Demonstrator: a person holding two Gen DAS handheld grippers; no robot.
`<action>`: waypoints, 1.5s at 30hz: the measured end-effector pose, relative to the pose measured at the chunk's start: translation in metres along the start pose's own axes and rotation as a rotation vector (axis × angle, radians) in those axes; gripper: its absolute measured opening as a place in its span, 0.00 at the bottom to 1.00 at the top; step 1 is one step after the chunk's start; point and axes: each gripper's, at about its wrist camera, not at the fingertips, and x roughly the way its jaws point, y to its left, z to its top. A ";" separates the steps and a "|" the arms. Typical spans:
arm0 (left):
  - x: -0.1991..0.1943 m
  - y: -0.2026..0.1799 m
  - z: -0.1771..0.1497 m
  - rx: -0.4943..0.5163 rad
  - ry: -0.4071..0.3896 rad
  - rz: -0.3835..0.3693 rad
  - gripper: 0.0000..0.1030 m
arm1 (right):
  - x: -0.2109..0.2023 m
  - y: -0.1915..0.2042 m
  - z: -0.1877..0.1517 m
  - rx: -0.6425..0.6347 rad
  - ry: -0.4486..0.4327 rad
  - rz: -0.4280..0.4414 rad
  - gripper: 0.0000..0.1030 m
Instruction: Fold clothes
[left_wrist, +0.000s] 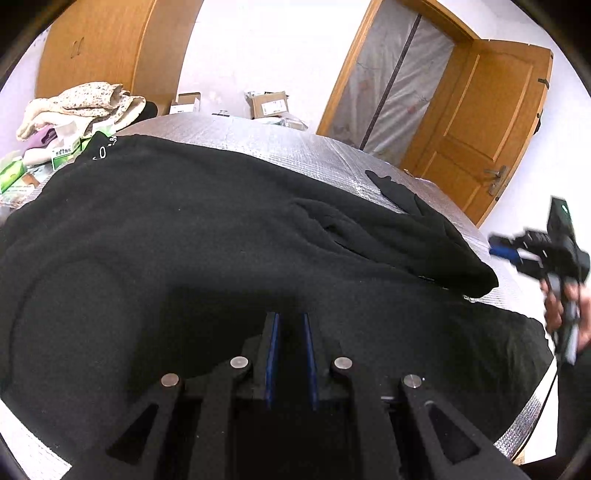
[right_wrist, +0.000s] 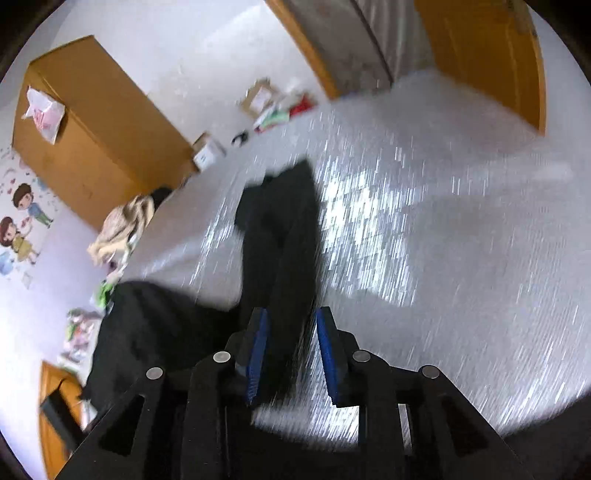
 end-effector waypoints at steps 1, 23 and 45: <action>0.000 0.000 0.000 -0.003 0.000 -0.003 0.12 | 0.007 0.000 0.013 -0.019 -0.001 -0.017 0.28; -0.001 0.006 -0.002 -0.029 -0.001 -0.026 0.12 | -0.025 -0.050 0.039 0.159 -0.212 -0.176 0.04; 0.000 -0.005 0.001 0.040 0.005 0.046 0.12 | -0.065 -0.099 -0.028 0.220 -0.133 -0.286 0.25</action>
